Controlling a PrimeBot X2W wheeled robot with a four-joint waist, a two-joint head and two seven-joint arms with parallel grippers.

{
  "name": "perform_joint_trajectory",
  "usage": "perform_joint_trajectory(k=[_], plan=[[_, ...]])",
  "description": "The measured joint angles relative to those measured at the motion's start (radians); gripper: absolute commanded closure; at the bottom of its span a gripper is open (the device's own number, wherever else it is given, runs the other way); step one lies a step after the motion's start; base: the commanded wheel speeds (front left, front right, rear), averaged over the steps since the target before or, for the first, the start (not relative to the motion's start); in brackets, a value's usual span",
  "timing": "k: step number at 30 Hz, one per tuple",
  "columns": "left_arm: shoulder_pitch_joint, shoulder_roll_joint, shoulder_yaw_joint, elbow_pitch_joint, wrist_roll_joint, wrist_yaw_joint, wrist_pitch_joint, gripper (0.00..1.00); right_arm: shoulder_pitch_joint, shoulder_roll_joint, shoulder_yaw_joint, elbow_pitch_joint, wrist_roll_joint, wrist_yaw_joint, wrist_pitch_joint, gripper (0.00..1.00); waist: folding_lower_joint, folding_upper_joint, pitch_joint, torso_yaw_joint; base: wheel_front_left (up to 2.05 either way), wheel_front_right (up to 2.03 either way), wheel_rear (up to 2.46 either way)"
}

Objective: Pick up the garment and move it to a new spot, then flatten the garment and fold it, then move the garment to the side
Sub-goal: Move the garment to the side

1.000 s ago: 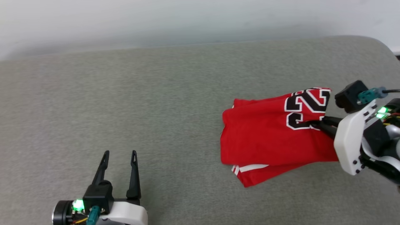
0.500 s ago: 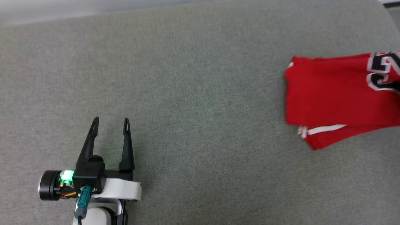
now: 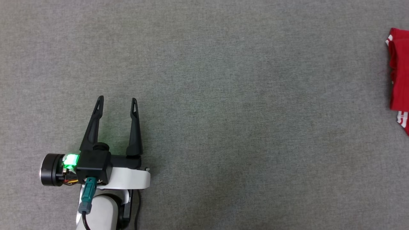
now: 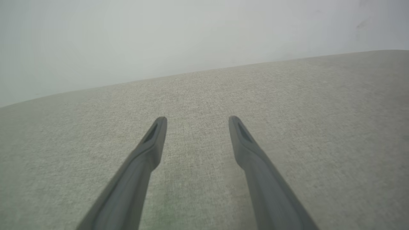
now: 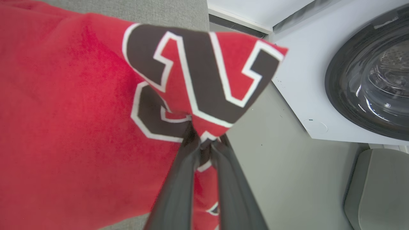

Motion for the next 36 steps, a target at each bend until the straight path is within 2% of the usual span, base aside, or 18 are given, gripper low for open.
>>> perform_joint_trajectory(k=[2,3,4,7,11,16,20,24,28,36], plan=[[0.0,0.001,-0.001,0.0,-0.001,0.003,0.0,0.0,-0.017,0.023,-0.019,0.036,-0.02,0.0,-0.028,1.0,0.0,0.0,0.006,0.006,0.0,0.0,0.0],[0.0,0.001,0.0,0.002,-0.003,0.003,0.0,0.0,-0.025,0.035,-0.029,0.053,-0.031,0.0,-0.04,0.55,0.0,0.0,0.004,0.006,0.0,0.0,0.0],[0.0,0.002,0.0,0.005,-0.006,0.004,0.0,0.0,-0.029,0.047,-0.037,0.068,-0.043,0.0,-0.054,0.0,0.0,0.0,0.0,0.006,0.0,0.0,0.0],[0.005,0.001,0.001,0.015,-0.011,0.011,0.0,0.0,-0.03,0.071,-0.056,0.102,-0.067,0.0,-0.082,0.0,0.0,0.0,-0.023,0.005,0.0,0.0,0.0],[0.034,-0.001,0.004,0.032,-0.024,0.014,0.0,0.0,-0.027,0.081,-0.064,0.076,-0.117,0.0,-0.171,0.0,-0.0001,0.0,-0.075,0.004,0.0,0.0,0.0],[0.087,-0.005,0.016,0.049,-0.042,0.017,0.0,0.0,0.026,0.144,-0.086,-0.025,-0.136,0.0,-0.293,0.0,-0.0001,0.0,-0.158,0.0,0.0,0.0,0.0],[0.135,-0.01,0.029,0.057,-0.059,0.019,0.0,0.0,0.086,0.204,-0.144,-0.148,-0.166,0.0,-0.387,0.0,-0.0002,0.0,-0.229,0.0,0.0,0.0,0.0],[0.17,-0.015,0.037,0.063,-0.07,0.018,0.0,0.0,0.186,0.291,-0.22,-0.277,-0.206,0.0,-0.452,0.0,-0.0002,0.0,-0.291,0.009,0.0,0.0,0.0],[0.198,-0.018,0.041,0.068,-0.07,0.014,0.0,0.0,0.289,0.406,-0.281,-0.431,-0.247,0.0,-0.495,0.0,-0.0003,0.0,-0.337,0.03,0.0,0.0,0.0],[0.225,-0.023,0.05,0.084,-0.077,0.0,0.0,0.0,0.526,0.632,-0.288,-0.648,-0.308,0.0,-0.514,0.0,-0.0003,0.0,-0.395,0.076,0.0,0.0,0.0]])
